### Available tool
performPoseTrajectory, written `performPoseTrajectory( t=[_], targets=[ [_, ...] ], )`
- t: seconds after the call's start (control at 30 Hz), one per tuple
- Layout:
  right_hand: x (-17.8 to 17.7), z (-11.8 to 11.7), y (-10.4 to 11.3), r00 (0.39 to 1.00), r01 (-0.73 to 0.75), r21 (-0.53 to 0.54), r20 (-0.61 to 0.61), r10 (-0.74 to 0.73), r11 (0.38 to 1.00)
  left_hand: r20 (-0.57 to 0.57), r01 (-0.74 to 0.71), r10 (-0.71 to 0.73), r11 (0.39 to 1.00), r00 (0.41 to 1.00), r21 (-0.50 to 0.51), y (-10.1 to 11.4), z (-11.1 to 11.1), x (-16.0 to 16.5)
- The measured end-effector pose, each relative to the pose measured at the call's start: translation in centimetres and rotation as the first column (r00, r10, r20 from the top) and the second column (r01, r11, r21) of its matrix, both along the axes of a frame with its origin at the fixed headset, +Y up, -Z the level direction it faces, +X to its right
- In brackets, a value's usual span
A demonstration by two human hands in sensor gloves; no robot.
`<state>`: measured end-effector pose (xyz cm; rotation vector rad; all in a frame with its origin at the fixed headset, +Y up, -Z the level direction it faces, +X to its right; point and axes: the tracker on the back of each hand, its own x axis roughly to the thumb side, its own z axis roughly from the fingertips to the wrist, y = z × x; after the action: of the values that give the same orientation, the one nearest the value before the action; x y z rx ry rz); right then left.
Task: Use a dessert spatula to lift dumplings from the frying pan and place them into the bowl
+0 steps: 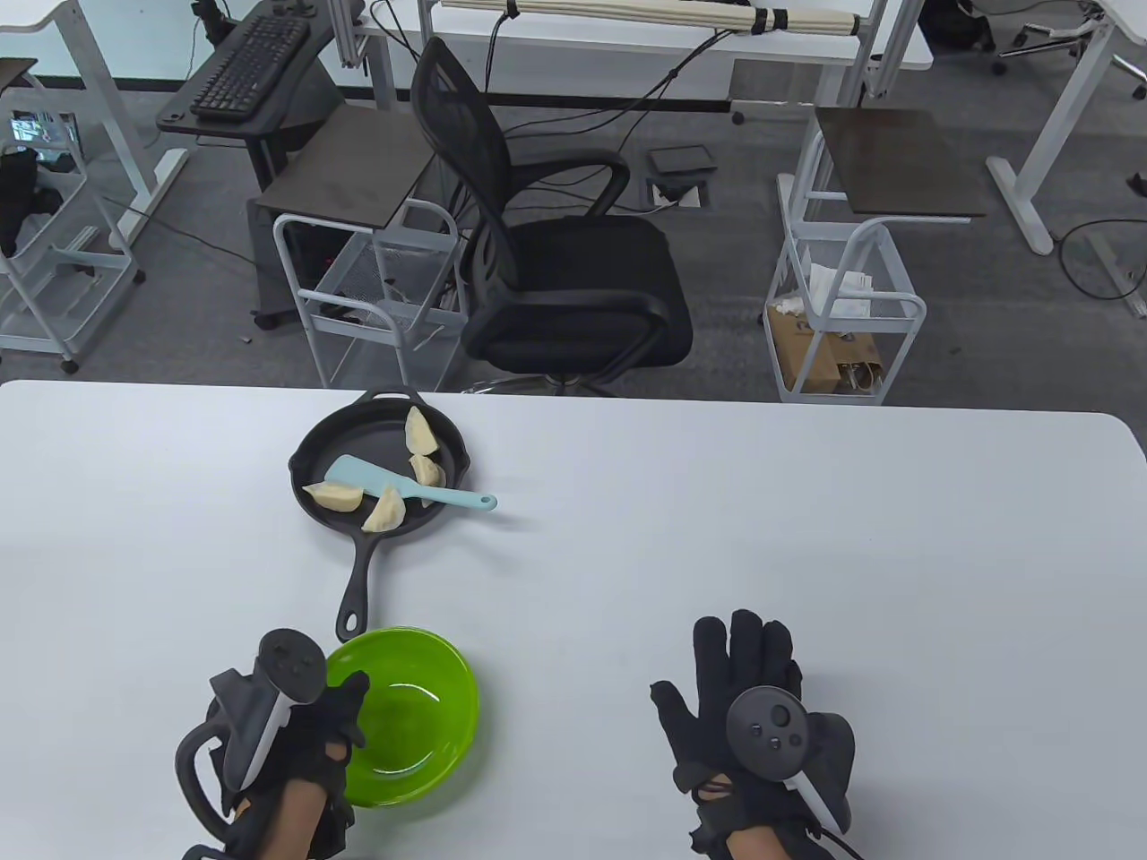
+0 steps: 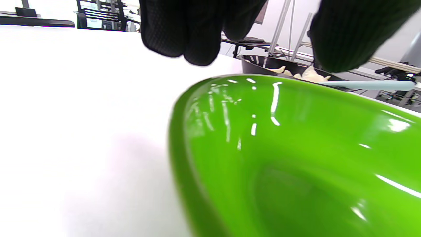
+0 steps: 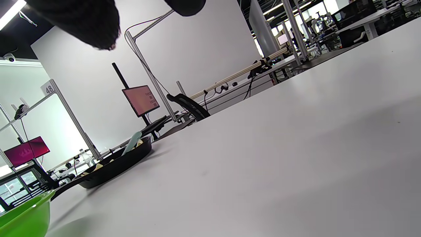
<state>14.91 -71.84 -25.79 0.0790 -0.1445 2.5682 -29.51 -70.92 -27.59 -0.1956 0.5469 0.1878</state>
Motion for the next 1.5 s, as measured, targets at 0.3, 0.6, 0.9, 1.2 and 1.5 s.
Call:
performPoseTrajectory(
  t=[0.3, 0.6, 0.9, 1.2, 1.5],
  targets=[
    [0.2, 0.0, -0.1, 1.0, 0.007, 0.002, 0.006, -0.007, 1.0, -0.119, 0.02, -0.028, 0.998, 0.992, -0.066, 0.0, -0.1, -2.3],
    [0.3, -0.1, -0.3, 1.0, 0.011, -0.009, 0.007, -0.011, 1.0, -0.159, -0.076, 0.047, 0.98, 0.986, -0.184, -1.2, -0.3, -4.0],
    [0.4, 0.0, -0.3, 0.999, 0.034, -0.002, 0.0, -0.034, 0.999, -0.155, -0.21, 0.173, 0.941, 0.973, -0.267, -2.4, -0.6, -4.6],
    [0.2, 0.0, -0.3, 0.999, 0.044, -0.001, -0.01, -0.044, 0.999, -0.132, -0.316, 0.288, 0.893, 0.948, -0.322, -3.5, -1.0, -4.9],
    [0.1, 0.0, -0.5, 0.998, 0.065, -0.01, -0.023, -0.065, 0.998, -0.14, -0.429, 0.406, 0.839, 0.903, -0.336, -4.6, -1.3, -5.2]
  ],
)
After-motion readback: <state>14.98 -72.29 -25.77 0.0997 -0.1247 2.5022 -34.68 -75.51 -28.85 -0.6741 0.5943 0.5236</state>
